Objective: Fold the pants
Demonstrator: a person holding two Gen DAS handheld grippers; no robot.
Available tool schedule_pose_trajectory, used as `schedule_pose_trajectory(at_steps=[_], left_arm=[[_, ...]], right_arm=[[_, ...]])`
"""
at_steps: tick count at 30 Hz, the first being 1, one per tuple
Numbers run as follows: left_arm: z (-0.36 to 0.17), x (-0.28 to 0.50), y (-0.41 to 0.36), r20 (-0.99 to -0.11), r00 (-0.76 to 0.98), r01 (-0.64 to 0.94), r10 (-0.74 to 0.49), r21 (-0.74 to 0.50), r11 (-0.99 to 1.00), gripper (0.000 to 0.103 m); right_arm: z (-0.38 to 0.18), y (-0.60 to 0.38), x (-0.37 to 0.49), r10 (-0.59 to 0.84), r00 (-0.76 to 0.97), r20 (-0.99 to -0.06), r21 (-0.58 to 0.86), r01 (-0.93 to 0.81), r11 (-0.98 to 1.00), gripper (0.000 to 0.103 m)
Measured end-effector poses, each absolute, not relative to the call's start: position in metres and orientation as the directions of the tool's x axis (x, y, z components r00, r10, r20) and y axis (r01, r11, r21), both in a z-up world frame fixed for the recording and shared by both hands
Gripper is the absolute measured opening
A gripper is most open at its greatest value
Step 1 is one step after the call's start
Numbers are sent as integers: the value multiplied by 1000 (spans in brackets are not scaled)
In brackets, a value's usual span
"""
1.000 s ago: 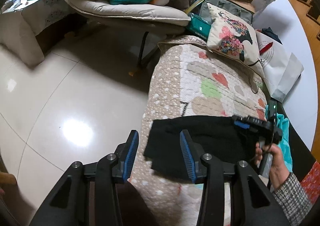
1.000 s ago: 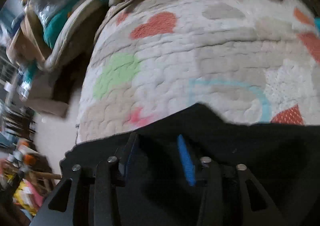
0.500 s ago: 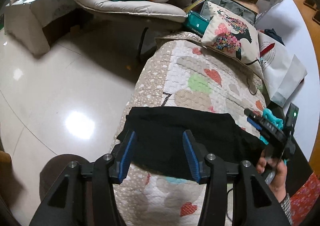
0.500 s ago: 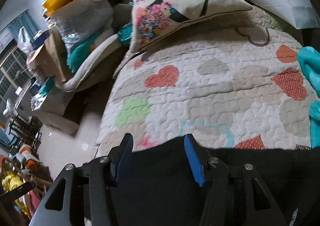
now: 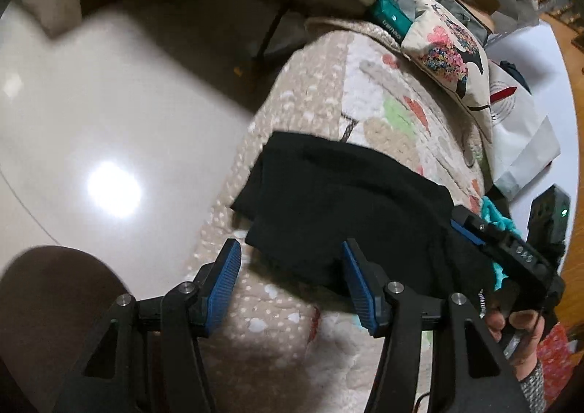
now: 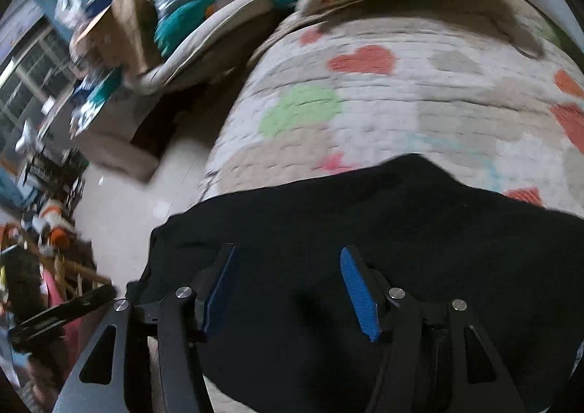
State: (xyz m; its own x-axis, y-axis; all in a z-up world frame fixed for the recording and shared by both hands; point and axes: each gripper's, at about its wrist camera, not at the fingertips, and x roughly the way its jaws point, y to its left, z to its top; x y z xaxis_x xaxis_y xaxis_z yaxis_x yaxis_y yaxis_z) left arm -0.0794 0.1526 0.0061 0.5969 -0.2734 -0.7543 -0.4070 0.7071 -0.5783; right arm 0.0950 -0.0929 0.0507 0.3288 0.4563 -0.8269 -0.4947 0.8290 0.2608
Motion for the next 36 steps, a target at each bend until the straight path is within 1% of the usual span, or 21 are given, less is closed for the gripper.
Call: schedule_pose_trajectory(at_steps=[3, 7, 9, 11, 15, 18, 21, 23, 24, 25, 26, 27, 28, 29, 30, 33, 36], left_arm=[[-13, -67, 153, -742, 594, -397, -313, -608, 687, 56], [-37, -53, 160, -700, 603, -398, -383, -680, 616, 56], [-43, -51, 166, -675, 616, -402, -407, -713, 575, 58], [-49, -50, 172, -640, 639, -401, -427, -750, 525, 59], [-55, -48, 179, -593, 668, -392, -450, -794, 465, 64], [-53, -45, 175, -594, 670, -376, -446, -789, 486, 66], [-50, -42, 170, -613, 659, -354, -435, -764, 539, 67], [-48, -41, 167, -627, 649, -343, -431, -747, 570, 65], [-47, -41, 166, -634, 641, -337, -433, -739, 584, 55], [-47, -41, 166, -640, 637, -337, -430, -733, 592, 46], [-47, -41, 167, -638, 636, -335, -434, -735, 590, 43], [-46, -41, 168, -633, 636, -330, -441, -740, 586, 37], [-45, -42, 168, -630, 636, -325, -445, -742, 587, 29], [-43, -42, 168, -619, 638, -309, -458, -751, 583, 24], [-40, -43, 167, -617, 636, -298, -464, -751, 589, 22], [-22, -49, 164, -616, 647, -260, -449, -732, 630, 21], [-5, -54, 162, -594, 660, -238, -460, -746, 622, 21]], right_arm=[[53, -53, 93, 451, 274, -850, 226, -583, 781, 63], [46, 13, 92, 425, 177, -888, 189, -702, 687, 63], [37, 50, 89, 385, 137, -913, 151, -762, 629, 67], [24, 84, 86, 324, 128, -937, 85, -817, 571, 68], [-2, 131, 82, 223, 131, -966, -7, -876, 482, 68], [-22, 156, 82, 150, 142, -978, -65, -903, 426, 68], [-42, 174, 83, 80, 162, -984, -119, -916, 384, 68], [-51, 181, 80, 59, 166, -984, -133, -919, 371, 68], [-53, 184, 78, 53, 175, -983, -144, -920, 366, 68], [-55, 185, 76, 40, 195, -980, -168, -917, 361, 58], [-57, 185, 75, 29, 203, -979, -180, -916, 359, 37], [-56, 186, 72, 25, 209, -978, -185, -912, 367, 32], [-52, 185, 72, 38, 210, -977, -180, -907, 381, 29], [-47, 186, 72, 51, 209, -977, -173, -903, 392, 21], [-40, 185, 72, 74, 208, -975, -160, -899, 407, 12], [-20, 177, 70, 133, 215, -967, -136, -886, 443, 12], [0, 167, 66, 195, 228, -954, -111, -872, 477, 11]])
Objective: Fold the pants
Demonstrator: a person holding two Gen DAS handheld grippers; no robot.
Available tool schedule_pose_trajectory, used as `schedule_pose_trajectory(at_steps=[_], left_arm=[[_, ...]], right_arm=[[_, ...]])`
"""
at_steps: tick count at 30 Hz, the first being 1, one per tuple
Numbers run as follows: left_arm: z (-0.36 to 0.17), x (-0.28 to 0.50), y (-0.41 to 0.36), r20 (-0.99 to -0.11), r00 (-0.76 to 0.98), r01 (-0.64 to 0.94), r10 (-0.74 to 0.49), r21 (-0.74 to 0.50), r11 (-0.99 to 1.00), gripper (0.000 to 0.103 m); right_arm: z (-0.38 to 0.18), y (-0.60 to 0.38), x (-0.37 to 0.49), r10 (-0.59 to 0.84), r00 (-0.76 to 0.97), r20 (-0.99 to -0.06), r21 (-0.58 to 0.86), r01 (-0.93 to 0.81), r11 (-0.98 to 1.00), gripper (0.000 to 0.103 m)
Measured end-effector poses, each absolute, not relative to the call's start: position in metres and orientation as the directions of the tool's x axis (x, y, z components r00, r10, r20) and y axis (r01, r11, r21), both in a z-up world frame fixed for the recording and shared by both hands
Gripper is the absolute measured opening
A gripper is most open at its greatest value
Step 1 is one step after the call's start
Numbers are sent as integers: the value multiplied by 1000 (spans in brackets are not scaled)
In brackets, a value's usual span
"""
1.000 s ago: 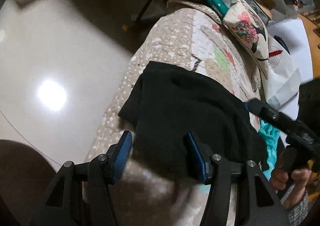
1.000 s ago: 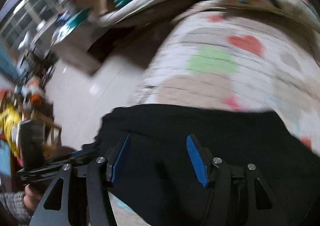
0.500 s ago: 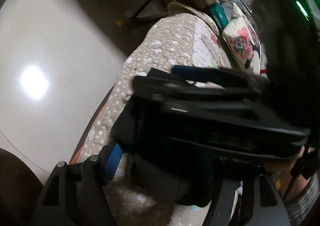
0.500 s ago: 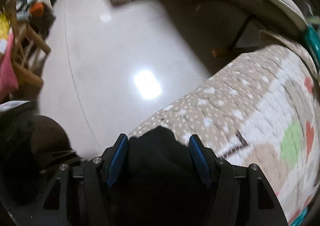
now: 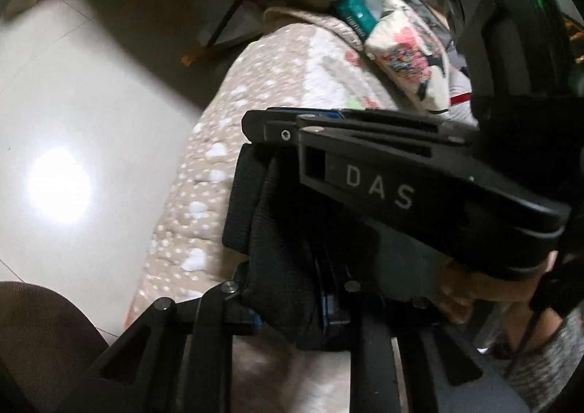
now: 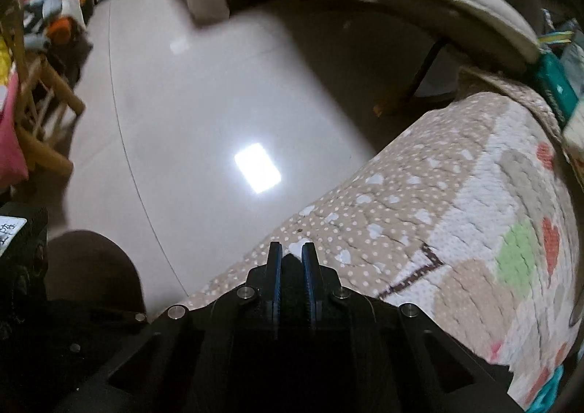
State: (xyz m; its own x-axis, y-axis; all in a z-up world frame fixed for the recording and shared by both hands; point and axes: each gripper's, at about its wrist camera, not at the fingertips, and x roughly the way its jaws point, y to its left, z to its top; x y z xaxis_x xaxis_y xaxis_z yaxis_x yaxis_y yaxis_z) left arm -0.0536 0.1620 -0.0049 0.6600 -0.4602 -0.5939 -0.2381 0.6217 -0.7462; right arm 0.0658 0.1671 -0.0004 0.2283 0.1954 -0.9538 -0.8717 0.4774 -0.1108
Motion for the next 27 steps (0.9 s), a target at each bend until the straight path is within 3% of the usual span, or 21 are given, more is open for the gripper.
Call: schedule_pose_trajectory(at_steps=[9, 17, 21, 25, 27], left_arm=[[44, -37, 127, -542, 638, -149, -546, -783, 604, 20], [69, 0, 23, -602, 541, -4, -588, -701, 713, 21], [67, 4, -15, -646, 476, 38, -597, -663, 748, 28], [77, -12, -19, -628, 456, 102, -631, -667, 738, 31], [82, -20, -9, -625, 480, 105, -615, -656, 747, 34]], right_arm=[[66, 95, 74, 340, 300, -891, -35, -794, 607, 11], [89, -26, 92, 359, 366, -859, 34, -658, 753, 11], [81, -94, 101, 260, 410, -874, -20, -565, 825, 11], [68, -166, 120, -8, 482, -876, -194, -337, 921, 16], [72, -192, 123, -17, 501, -865, -166, -254, 953, 17]])
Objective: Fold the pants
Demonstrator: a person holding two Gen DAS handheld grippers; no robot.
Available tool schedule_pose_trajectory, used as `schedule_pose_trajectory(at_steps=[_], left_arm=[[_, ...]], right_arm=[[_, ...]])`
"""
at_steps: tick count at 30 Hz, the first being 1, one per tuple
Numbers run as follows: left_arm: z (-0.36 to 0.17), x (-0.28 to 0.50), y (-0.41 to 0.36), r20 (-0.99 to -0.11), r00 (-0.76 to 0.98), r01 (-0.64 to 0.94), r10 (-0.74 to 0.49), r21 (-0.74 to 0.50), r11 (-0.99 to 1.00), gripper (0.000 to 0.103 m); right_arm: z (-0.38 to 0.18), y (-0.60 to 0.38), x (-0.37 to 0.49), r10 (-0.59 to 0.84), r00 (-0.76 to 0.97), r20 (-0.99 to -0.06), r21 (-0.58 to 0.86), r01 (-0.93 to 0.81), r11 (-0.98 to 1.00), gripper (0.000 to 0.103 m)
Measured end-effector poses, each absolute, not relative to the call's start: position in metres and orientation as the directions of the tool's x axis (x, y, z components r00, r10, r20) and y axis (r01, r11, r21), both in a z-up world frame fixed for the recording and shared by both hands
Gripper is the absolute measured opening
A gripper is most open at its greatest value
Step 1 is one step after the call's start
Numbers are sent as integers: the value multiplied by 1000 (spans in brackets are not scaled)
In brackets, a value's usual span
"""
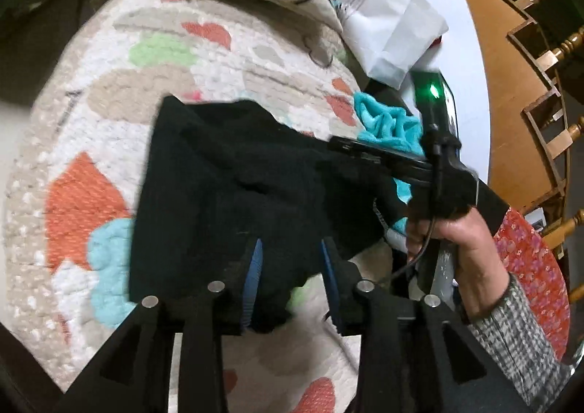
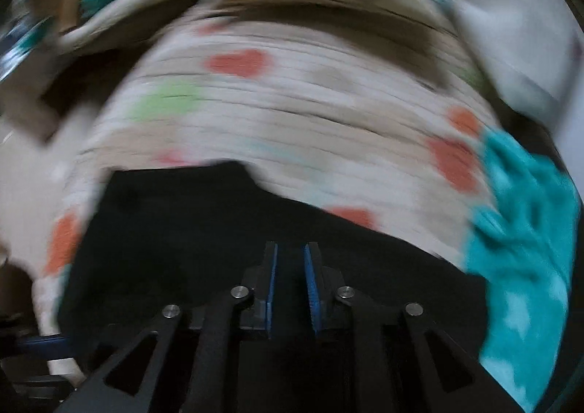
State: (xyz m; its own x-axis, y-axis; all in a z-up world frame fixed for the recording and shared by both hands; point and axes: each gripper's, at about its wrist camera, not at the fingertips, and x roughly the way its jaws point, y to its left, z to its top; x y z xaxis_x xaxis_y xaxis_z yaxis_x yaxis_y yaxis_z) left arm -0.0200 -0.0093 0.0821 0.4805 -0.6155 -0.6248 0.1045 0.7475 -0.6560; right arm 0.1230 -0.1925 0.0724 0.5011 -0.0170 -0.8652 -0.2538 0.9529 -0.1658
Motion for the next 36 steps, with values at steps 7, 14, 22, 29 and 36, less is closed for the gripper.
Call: schedule_pose_trajectory(at_steps=[7, 14, 22, 29, 36], left_arm=[[61, -5, 38, -686, 537, -102, -492, -631, 769, 37], [32, 0, 35, -727, 487, -127, -484, -607, 784, 37], [34, -5, 50, -696, 515, -122, -501, -638, 760, 40], [32, -10, 54, -674, 517, -126, -528, -670, 732, 40], [30, -15, 58, -673, 518, -138, -528, -675, 725, 41]], right_arm=[[86, -177, 104, 386, 412, -826, 241, -360, 901, 17], [20, -139, 102, 383, 168, -909, 300, -374, 877, 24], [66, -162, 88, 313, 290, -904, 215, -324, 921, 53], [33, -203, 64, 488, 191, -852, 486, -61, 872, 64], [35, -185, 53, 457, 271, -847, 454, -76, 888, 11]])
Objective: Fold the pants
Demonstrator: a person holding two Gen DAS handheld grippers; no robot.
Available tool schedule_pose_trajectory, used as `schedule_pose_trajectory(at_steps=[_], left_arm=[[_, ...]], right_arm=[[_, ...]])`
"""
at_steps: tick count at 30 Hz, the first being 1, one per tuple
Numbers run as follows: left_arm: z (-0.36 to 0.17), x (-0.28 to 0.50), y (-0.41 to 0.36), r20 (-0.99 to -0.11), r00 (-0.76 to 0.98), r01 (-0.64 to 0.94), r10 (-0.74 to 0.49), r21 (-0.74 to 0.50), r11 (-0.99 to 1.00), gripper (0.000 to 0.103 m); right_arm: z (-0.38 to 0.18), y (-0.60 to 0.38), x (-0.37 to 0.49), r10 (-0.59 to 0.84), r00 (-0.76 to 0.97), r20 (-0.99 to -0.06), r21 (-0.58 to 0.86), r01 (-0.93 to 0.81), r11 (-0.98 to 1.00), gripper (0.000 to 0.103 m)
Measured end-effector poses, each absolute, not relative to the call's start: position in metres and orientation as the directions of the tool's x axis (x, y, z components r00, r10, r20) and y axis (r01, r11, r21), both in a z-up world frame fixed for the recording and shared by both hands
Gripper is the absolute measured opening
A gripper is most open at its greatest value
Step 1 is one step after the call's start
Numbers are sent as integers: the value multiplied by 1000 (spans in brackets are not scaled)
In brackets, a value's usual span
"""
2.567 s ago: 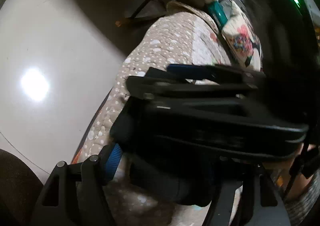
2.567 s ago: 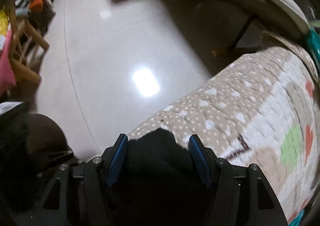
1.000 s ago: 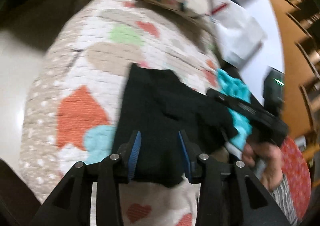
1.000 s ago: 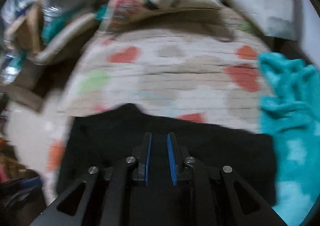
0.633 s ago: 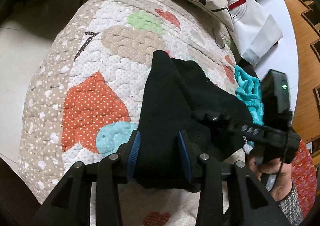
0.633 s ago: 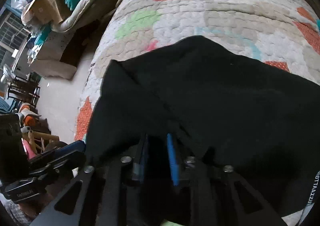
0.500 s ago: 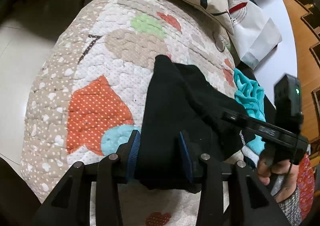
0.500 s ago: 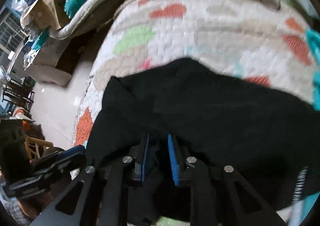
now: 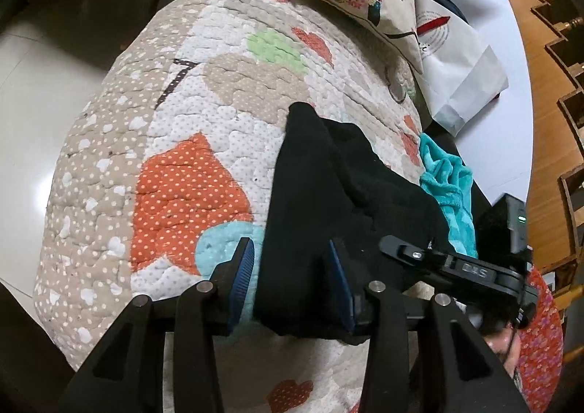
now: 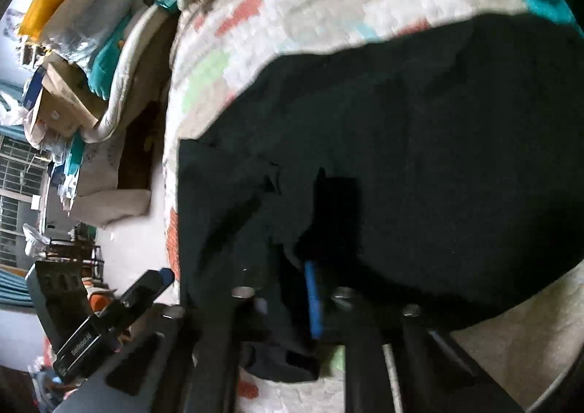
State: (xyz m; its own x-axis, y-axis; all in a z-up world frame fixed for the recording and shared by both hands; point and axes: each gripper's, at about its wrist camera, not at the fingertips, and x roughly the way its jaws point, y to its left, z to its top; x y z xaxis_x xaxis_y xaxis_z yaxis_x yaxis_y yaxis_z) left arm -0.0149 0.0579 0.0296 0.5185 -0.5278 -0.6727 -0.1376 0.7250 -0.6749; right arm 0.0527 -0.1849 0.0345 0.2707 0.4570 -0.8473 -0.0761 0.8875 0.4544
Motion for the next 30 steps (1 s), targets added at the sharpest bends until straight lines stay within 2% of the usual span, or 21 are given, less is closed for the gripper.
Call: schedule_pose_trajectory(at_steps=[6, 9, 13, 17, 19, 20, 21, 22, 26, 28, 29, 30], left_arm=[[25, -15, 62, -657, 515, -151, -550, -701, 697, 41], [23, -16, 60, -654, 509, -146, -559, -706, 693, 41], [21, -17, 60, -652, 504, -148, -567, -712, 687, 41], [20, -18, 65, -649, 510, -155, -564, -715, 682, 41], [18, -19, 68, -646, 513, -164, -565, -720, 675, 41], [17, -19, 69, -644, 513, -168, -567, -723, 670, 41], [16, -19, 69, -643, 513, -170, -568, -725, 667, 41], [15, -19, 69, -643, 512, -172, -570, -726, 665, 41], [13, -20, 67, -644, 506, -171, -574, -727, 665, 41], [13, -20, 66, -644, 505, -169, -575, -727, 666, 41], [14, -20, 66, -645, 506, -170, -573, -726, 666, 41], [14, -21, 66, -644, 508, -172, -572, -726, 666, 41]], right_arm=[[66, -189, 30, 538, 316, -781, 554, -45, 831, 11], [58, -200, 17, 601, 289, -745, 635, 34, 772, 12], [16, -207, 6, 585, 179, -791, 609, 139, 781, 13], [10, -213, 1, 566, 182, -804, 592, 160, 790, 16], [17, -212, 2, 542, 204, -815, 573, 146, 806, 41], [20, -212, 3, 536, 216, -816, 570, 145, 809, 67], [22, -211, 4, 539, 224, -812, 574, 145, 806, 76], [21, -208, 5, 541, 224, -811, 576, 141, 805, 79], [12, -187, 7, 537, 190, -822, 560, 95, 823, 78], [6, -174, 6, 529, 166, -832, 543, 49, 838, 62], [4, -165, 6, 527, 143, -838, 535, 20, 845, 34], [4, -159, 5, 515, 128, -847, 519, -6, 855, 27]])
